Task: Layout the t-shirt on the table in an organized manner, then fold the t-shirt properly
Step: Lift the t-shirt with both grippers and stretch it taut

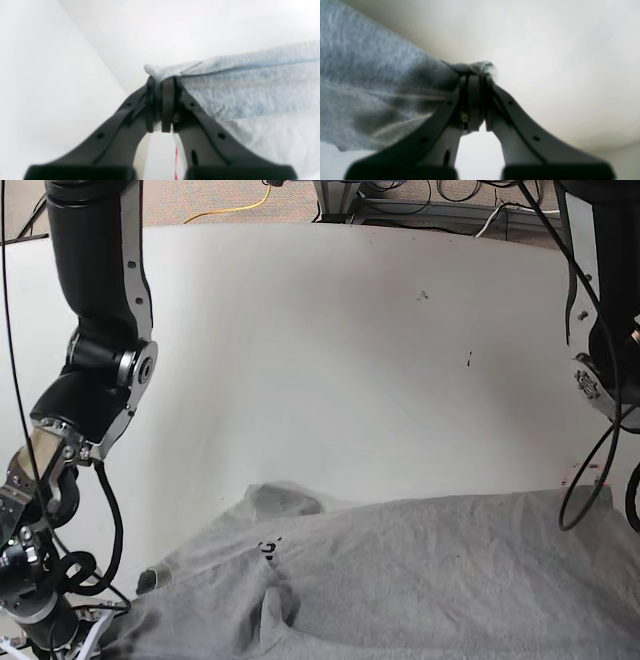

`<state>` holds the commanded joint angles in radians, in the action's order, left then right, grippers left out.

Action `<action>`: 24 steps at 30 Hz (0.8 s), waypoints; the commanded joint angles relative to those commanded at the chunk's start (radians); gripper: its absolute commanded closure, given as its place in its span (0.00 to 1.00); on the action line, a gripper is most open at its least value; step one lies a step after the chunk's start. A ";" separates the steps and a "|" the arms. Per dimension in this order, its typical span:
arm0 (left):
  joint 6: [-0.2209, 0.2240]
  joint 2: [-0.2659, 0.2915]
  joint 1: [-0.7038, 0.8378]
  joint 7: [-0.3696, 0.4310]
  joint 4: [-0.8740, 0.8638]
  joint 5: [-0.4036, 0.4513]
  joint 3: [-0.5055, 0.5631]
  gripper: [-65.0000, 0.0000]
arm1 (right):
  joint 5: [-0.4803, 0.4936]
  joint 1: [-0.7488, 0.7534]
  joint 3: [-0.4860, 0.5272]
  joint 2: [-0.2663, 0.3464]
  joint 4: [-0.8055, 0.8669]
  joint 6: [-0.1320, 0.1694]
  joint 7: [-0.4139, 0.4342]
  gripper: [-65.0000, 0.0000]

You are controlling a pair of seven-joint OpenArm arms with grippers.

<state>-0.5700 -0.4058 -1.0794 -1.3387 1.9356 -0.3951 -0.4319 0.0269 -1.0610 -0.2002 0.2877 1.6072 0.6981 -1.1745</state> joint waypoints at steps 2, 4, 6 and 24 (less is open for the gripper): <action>0.006 0.000 -0.041 0.000 -0.017 0.017 0.038 0.94 | 0.000 -0.048 0.028 0.014 -0.035 0.000 0.000 0.99; 0.009 0.000 -0.098 0.000 -0.037 0.034 0.074 0.91 | 0.000 -0.095 0.051 0.018 -0.068 0.000 0.000 0.99; 0.009 0.003 -0.144 0.000 -0.064 0.038 0.095 0.91 | 0.000 -0.138 0.072 0.021 -0.074 0.000 0.000 0.99; 0.000 -0.040 0.193 -0.058 -0.046 -0.051 0.015 1.00 | -0.003 0.195 0.124 0.017 0.196 0.000 -0.106 0.99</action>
<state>-0.5700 -0.4457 -0.8861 -1.3963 1.8896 -0.4457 -0.4166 0.0238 -0.8661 -0.0760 0.3046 1.8036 0.6981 -1.2804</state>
